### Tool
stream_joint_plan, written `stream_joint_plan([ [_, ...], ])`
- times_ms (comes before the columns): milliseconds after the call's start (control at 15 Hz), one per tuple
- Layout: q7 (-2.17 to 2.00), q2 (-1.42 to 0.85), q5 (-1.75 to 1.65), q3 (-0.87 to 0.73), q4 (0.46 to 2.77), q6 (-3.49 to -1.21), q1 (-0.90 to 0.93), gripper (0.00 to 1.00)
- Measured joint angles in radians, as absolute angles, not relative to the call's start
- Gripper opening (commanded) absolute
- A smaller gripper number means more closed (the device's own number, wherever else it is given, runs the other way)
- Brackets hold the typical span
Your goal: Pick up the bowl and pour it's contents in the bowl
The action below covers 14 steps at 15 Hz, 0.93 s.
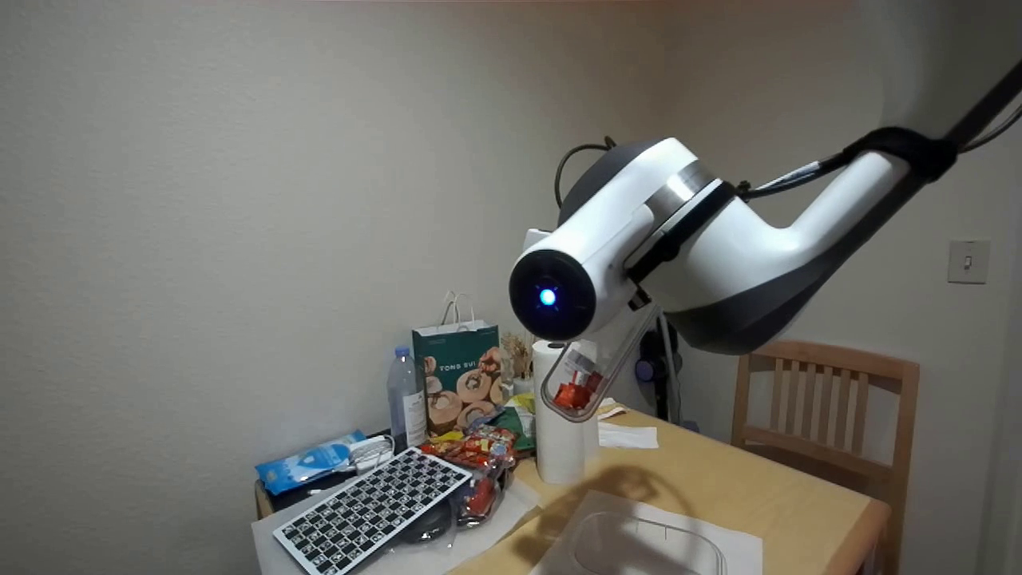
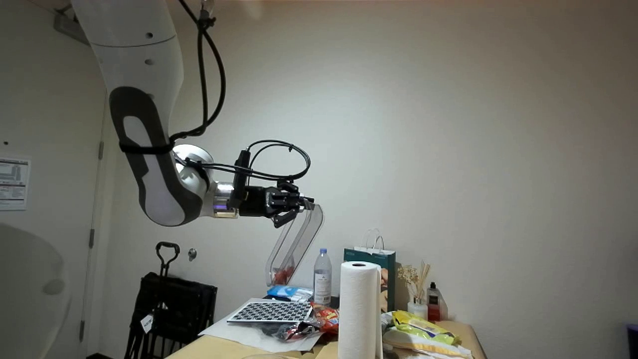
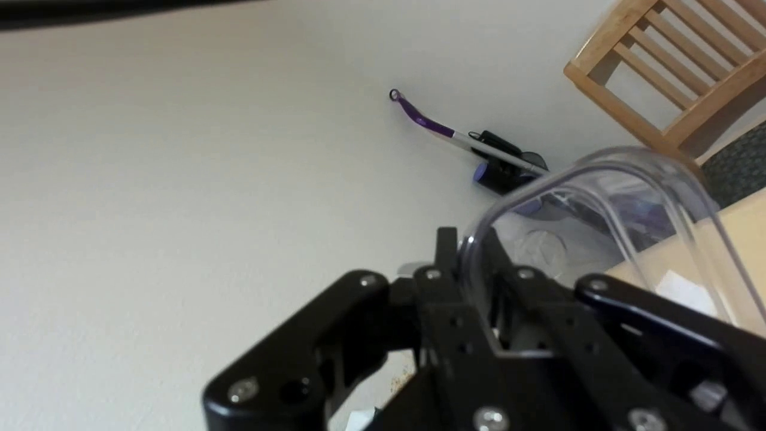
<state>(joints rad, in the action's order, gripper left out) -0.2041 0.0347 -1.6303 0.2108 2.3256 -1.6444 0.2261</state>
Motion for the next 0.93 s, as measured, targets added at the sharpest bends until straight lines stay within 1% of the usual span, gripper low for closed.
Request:
stream_joint_plan([
  [267,-0.204,0.051,-1.669,0.229,2.353,-1.629,0.244,0.03],
  [800,-0.31,0.12,-1.698,0.19,2.483,-1.629,0.236,0.03],
  [867,-0.326,0.127,-1.687,0.184,2.488,-1.643,0.236,0.11],
  [933,-0.328,0.128,-1.685,0.182,2.488,-1.649,0.235,0.11],
])
